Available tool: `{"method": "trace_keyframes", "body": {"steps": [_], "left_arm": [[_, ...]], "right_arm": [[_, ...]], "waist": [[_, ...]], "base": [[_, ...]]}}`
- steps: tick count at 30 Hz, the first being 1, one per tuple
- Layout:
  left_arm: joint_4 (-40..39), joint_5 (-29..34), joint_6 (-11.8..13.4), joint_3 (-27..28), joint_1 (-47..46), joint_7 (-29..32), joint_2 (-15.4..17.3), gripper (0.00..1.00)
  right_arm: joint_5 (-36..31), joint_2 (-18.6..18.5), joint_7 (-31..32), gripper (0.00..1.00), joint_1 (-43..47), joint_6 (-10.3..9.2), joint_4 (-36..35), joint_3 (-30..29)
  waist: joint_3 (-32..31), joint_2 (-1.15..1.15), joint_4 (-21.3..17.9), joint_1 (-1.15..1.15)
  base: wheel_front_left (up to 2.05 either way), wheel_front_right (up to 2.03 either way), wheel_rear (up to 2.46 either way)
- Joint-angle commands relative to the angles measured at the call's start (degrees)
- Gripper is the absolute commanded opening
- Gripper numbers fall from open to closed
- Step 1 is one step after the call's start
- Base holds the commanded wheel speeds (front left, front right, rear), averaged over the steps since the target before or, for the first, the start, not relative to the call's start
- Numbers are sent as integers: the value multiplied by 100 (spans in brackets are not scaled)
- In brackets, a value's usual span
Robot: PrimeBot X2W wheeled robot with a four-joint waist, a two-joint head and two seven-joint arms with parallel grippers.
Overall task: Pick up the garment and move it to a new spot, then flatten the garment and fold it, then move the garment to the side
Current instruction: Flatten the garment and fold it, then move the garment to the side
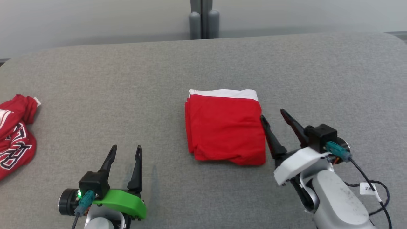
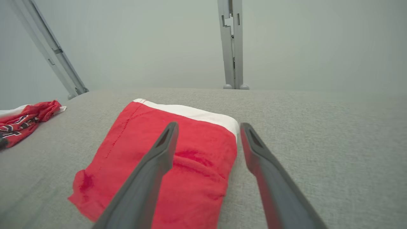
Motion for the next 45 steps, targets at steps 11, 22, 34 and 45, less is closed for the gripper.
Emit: {"method": "trace_keyframes", "body": {"steps": [11, 22, 34, 45], "left_arm": [[-418, 721, 19, 151, 475, -4, -52, 100], [-457, 753, 19, 129, 225, -4, -111, 100], [-528, 614, 19, -181, -164, -4, -130, 100], [-665, 614, 19, -231, -131, -4, -124, 100]], "right_arm": [[-715, -17, -1, 100, 981, -7, 52, -1184], [-388, -16, -1, 100, 211, -7, 446, -658], [-339, -26, 108, 100, -1639, -7, 2473, 379], [43, -44, 24, 0, -1691, -15, 3267, 285]], "waist": [[-185, 0, -459, 0], [213, 0, -243, 0], [798, 0, 316, 0], [742, 0, 12, 0]], "base": [[0, 0, 0], [0, 0, 0], [0, 0, 0], [0, 0, 0]]}}
